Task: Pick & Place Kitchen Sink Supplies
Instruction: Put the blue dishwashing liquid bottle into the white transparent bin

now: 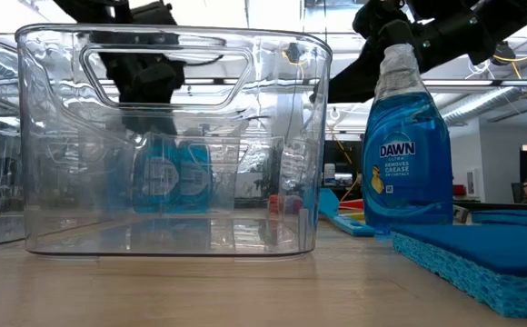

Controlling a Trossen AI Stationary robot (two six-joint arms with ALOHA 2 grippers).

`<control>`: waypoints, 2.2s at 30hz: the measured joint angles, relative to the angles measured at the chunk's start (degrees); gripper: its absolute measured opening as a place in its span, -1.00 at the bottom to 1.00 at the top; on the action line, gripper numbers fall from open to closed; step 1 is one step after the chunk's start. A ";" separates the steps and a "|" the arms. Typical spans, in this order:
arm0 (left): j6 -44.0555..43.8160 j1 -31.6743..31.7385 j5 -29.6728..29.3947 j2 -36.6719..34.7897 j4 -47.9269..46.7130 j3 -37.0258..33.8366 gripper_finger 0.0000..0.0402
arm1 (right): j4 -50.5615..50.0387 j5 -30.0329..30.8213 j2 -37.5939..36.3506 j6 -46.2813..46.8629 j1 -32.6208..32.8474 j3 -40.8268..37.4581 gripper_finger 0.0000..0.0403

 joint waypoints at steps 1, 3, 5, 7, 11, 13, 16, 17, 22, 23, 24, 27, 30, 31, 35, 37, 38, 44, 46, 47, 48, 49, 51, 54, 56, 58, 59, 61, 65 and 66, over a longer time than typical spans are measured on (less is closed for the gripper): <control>0.29 0.00 -0.04 -0.23 -1.11 1.12 0.81 | 0.02 0.00 -0.23 -0.18 0.00 0.01 0.43; 0.70 0.00 -0.42 -0.33 -2.16 3.75 0.80 | -0.24 0.00 -1.39 -0.50 0.02 -0.01 0.43; 0.85 0.00 -0.49 -0.65 -4.28 6.61 0.79 | -0.49 0.26 -3.07 -0.51 0.55 -0.01 0.43; 0.69 -0.13 -0.51 -0.91 -4.60 9.64 0.76 | -2.06 1.29 -5.50 -0.45 1.98 0.00 0.43; -0.62 -1.12 -0.62 -0.88 -4.03 14.22 0.71 | -9.93 4.68 -11.06 2.06 7.76 0.01 0.43; -0.94 -2.03 -0.60 -0.88 -2.09 15.33 0.70 | -15.57 4.53 -13.22 7.25 10.92 0.01 0.43; -0.21 -3.35 -0.60 -0.84 -0.25 15.42 0.70 | -24.59 4.31 -15.55 16.98 15.93 0.01 0.43; 0.22 -3.74 -0.54 -0.80 0.17 15.42 0.70 | -27.35 4.26 -15.96 19.91 17.61 0.01 0.43; 0.47 -5.21 -0.57 -0.80 0.33 15.40 0.72 | -35.28 -3.05 -16.53 33.91 25.13 -0.02 0.43; 0.17 -5.49 -0.57 -0.80 0.34 15.40 0.71 | -34.45 -4.48 -16.34 35.71 26.81 -0.34 0.43; 0.13 -5.73 -0.58 -0.80 0.34 15.40 0.70 | -32.16 -5.80 -16.04 36.81 28.59 -1.12 0.43; 0.11 -6.36 -0.53 -0.80 0.33 15.40 0.68 | -19.13 -7.90 -13.91 36.92 33.40 -5.70 0.43; 0.11 -6.78 -0.55 -0.80 0.35 15.38 0.65 | -0.87 -10.25 -9.90 36.78 35.28 -11.06 0.43; 0.11 -6.80 -0.55 -0.80 0.34 15.38 0.65 | 4.78 -10.65 -8.29 36.91 35.28 -12.68 0.43; 0.09 -6.80 -0.55 -0.80 0.37 15.38 0.66 | 20.23 -10.37 -1.67 37.30 33.76 -16.56 0.43; 0.09 -6.80 -0.55 -0.80 0.35 15.38 0.67 | 23.72 -10.33 2.03 37.94 32.70 -16.92 0.43; 0.07 -6.80 -0.55 -0.80 0.37 15.38 0.67 | 25.23 -10.44 4.02 38.31 32.21 -16.91 0.43; 0.62 -6.81 -0.56 -0.80 0.37 15.38 0.68 | 31.50 -9.94 13.85 36.03 29.97 -15.18 0.43; 1.25 -6.80 -0.55 -0.80 0.37 15.36 0.68 | 31.77 -7.77 14.96 34.41 29.81 -15.03 0.43; 1.27 -6.80 -0.55 -0.80 0.37 15.36 0.68 | 31.50 -6.21 15.19 33.96 29.74 -15.03 0.42; 1.29 -6.80 -0.55 -0.80 0.37 15.36 0.67 | 30.90 -5.01 15.22 33.42 29.62 -15.03 0.42; 1.40 -6.81 -0.55 -0.80 0.35 15.36 0.67 | 29.83 -3.94 15.03 33.13 29.58 -15.03 0.41; 1.48 -6.80 -0.54 -0.80 0.36 15.36 0.65 | 27.06 -1.69 14.53 33.10 29.53 -15.03 0.39; 1.60 -6.80 -0.55 -0.80 0.37 15.36 0.64 | 22.77 1.17 13.48 33.13 29.53 -15.03 0.35; 1.62 -6.80 -0.53 -0.80 0.37 15.36 0.64 | 20.12 2.79 12.80 33.11 29.55 -15.03 0.34; 1.62 -6.80 -0.55 -0.80 0.37 15.36 0.66 | 17.44 5.40 12.15 32.78 29.53 -15.03 0.32; 1.62 -6.80 -0.54 -0.80 0.36 15.36 0.67 | 16.67 7.24 11.86 32.46 29.51 -15.03 0.32; 1.62 -6.80 -0.53 -0.80 0.37 15.36 0.68 | 15.11 10.92 11.19 31.51 29.51 -15.03 0.32; 2.04 -6.82 -0.53 -0.80 0.37 15.36 0.66 | 13.08 16.10 11.00 30.62 29.51 -15.03 0.32; 2.04 -6.81 -0.54 -0.80 0.39 15.36 0.66 | 12.55 17.08 11.00 30.60 29.51 -15.03 0.32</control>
